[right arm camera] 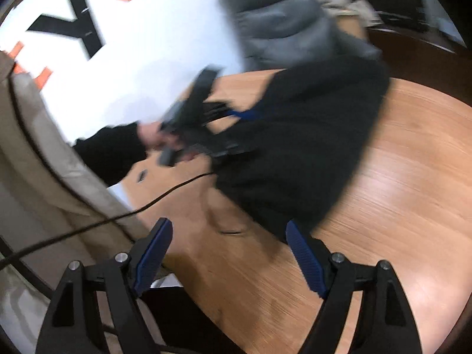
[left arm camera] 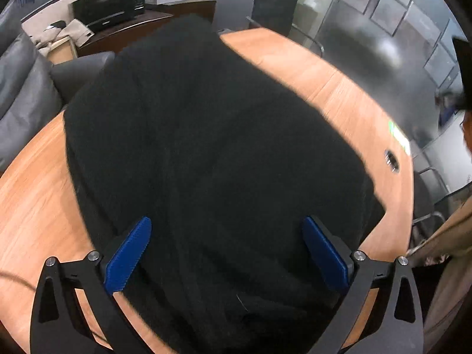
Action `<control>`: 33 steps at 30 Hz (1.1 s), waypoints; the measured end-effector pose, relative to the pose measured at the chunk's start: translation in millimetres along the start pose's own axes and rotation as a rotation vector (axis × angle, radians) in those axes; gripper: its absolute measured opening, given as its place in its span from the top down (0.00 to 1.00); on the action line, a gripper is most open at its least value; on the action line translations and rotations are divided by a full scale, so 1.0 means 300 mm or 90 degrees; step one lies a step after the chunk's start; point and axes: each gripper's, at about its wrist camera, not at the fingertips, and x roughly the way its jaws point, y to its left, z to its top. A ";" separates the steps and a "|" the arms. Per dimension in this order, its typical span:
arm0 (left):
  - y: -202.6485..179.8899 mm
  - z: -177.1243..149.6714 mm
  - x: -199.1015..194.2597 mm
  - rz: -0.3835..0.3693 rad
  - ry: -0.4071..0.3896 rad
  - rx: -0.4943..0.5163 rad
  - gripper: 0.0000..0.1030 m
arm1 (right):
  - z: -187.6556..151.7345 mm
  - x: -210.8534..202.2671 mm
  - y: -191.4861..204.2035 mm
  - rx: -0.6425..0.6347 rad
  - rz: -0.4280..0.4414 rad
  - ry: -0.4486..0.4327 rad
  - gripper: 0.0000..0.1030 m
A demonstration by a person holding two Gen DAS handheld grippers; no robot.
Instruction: Fold clothes
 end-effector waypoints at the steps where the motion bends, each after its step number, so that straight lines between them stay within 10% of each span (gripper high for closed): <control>1: 0.010 -0.020 0.003 0.001 0.005 -0.010 0.00 | -0.003 -0.036 -0.014 0.011 -0.015 -0.010 0.19; 10: 0.036 -0.068 0.025 0.026 0.010 -0.094 0.00 | 0.012 -0.477 -0.082 0.009 -0.134 -0.093 0.19; 16: 0.023 -0.082 -0.087 0.042 -0.011 -0.152 0.01 | 0.021 -0.538 -0.100 -0.021 -0.220 -0.133 0.17; 25: -0.023 0.059 -0.434 -0.078 -0.216 -0.179 0.00 | 0.021 -0.036 -0.209 0.049 -0.190 -0.176 0.16; 33: 0.063 0.028 -0.062 -0.048 -0.043 -0.201 0.05 | 0.119 0.334 -0.279 0.112 -0.299 -0.152 0.16</control>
